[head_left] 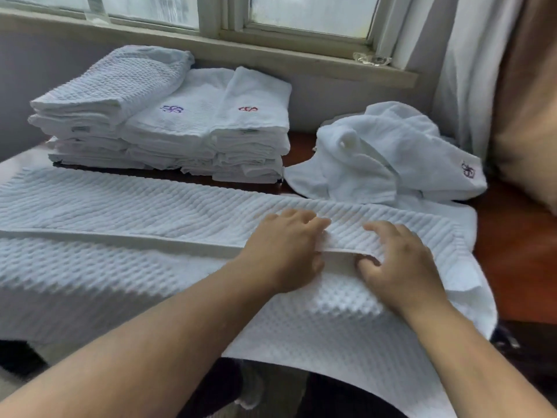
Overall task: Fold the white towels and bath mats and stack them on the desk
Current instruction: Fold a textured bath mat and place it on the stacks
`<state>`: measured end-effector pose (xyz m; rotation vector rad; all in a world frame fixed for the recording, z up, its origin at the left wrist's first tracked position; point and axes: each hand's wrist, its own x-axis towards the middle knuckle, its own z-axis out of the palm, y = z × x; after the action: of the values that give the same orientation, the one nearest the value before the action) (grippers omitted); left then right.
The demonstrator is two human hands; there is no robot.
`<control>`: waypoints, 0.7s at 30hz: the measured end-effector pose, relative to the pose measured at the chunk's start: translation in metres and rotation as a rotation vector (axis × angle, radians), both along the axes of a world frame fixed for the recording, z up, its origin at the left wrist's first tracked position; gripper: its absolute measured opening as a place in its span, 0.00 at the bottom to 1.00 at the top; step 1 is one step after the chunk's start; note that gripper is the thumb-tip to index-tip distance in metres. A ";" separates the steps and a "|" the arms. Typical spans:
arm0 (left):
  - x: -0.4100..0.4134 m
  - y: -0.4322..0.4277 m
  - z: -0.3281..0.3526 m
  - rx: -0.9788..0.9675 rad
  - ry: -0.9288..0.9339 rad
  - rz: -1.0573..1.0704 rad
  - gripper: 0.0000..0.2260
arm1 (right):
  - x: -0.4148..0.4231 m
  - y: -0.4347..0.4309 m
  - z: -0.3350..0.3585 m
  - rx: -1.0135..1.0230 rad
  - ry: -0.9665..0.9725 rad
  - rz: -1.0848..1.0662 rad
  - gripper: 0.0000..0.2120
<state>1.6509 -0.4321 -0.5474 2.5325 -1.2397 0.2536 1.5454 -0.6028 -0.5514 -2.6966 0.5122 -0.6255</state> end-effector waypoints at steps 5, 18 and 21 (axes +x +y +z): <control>-0.018 -0.044 -0.008 -0.050 0.057 -0.206 0.17 | -0.045 -0.067 0.012 0.029 0.199 -0.228 0.35; -0.015 -0.040 0.001 -0.010 0.565 -0.334 0.25 | -0.033 -0.101 0.037 0.281 0.361 -0.099 0.19; -0.002 -0.047 0.013 -0.111 0.538 -0.284 0.20 | -0.004 -0.090 0.019 0.060 0.254 -0.200 0.28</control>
<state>1.6485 -0.4795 -0.5348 2.0906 -1.2855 -0.3874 1.5417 -0.6923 -0.5321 -2.7023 0.8603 -0.3108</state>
